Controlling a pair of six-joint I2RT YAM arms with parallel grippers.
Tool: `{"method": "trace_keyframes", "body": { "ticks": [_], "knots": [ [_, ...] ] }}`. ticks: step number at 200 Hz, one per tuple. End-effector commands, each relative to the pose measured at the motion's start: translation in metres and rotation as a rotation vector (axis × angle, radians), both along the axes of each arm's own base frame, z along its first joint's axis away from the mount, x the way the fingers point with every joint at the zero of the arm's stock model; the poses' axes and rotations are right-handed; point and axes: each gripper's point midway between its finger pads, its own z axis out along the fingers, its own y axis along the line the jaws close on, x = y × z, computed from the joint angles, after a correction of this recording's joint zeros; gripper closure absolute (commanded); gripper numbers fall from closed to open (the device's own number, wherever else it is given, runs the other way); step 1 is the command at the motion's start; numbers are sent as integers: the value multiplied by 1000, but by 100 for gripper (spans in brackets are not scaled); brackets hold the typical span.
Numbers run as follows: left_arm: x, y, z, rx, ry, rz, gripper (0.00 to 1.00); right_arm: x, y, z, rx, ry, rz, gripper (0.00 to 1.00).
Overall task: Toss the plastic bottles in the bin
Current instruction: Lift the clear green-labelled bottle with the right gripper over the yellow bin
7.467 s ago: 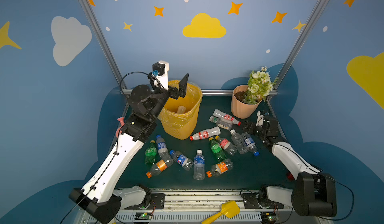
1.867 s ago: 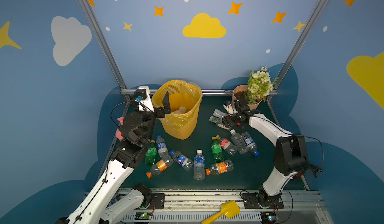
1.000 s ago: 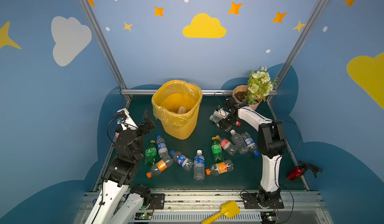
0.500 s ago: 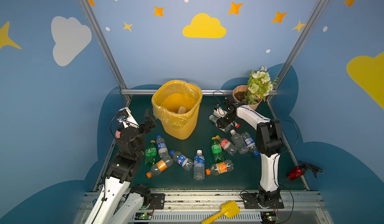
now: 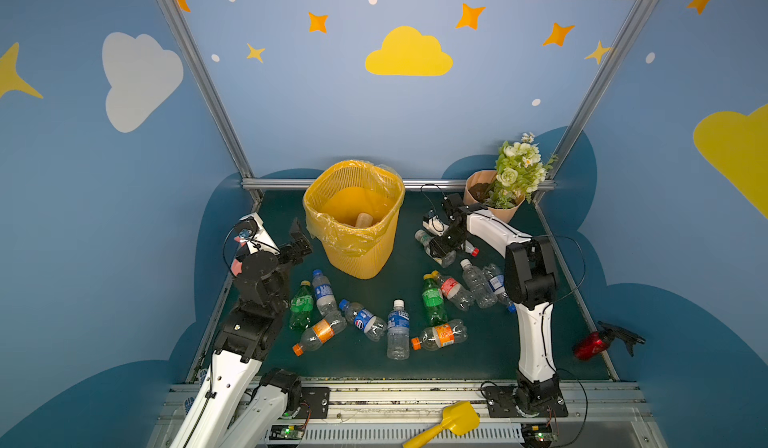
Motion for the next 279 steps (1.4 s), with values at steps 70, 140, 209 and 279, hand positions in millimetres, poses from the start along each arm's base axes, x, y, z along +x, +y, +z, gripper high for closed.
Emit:
{"method": "trace_keyframes", "body": {
  "ticks": [70,140,209,279],
  "knots": [
    [-3,4,-3,-28,-6,14,0,4,15,65,221,-88,-97,53],
    [-5,11,-10,-42,2,52,0,10,0,169,499,-310,-209,58],
    [-11,39,-48,-95,128,212,0,-16,-35,356,907,-797,-299,58],
    [-10,40,-75,-145,201,215,0,-65,69,457,1247,-802,-17,58]
  ]
}}
